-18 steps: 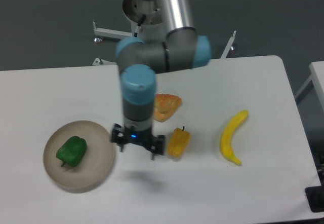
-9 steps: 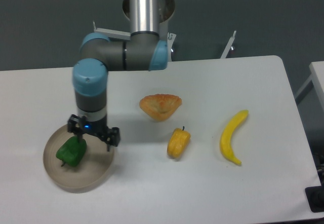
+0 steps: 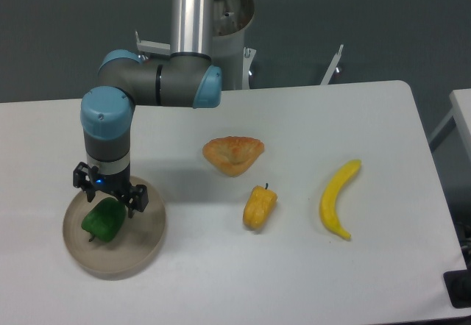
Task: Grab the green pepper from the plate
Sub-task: 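Lower the gripper onto the green pepper and close the fingers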
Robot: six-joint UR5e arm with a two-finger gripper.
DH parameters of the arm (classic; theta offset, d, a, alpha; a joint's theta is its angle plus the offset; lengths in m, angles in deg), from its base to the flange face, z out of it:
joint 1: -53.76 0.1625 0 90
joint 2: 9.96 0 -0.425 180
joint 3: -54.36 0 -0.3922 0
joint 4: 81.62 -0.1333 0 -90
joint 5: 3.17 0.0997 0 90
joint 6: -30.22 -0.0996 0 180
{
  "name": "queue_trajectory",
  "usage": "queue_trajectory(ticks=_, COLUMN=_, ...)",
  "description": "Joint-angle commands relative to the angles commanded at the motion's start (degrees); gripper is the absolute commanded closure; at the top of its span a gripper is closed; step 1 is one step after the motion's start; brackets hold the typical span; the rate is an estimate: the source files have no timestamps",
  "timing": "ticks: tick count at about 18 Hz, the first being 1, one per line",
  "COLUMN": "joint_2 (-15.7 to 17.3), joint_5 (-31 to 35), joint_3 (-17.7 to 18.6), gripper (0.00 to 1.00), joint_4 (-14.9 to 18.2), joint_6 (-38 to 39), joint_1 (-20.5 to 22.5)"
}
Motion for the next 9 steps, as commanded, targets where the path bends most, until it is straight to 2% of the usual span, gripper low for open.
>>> queue_trajectory(ticks=9, joint_2=-0.79, joint_5=0.09, joint_3=-0.44, gripper=0.0, joint_4=-0.09, joint_6=0.0, joint_1=-0.44)
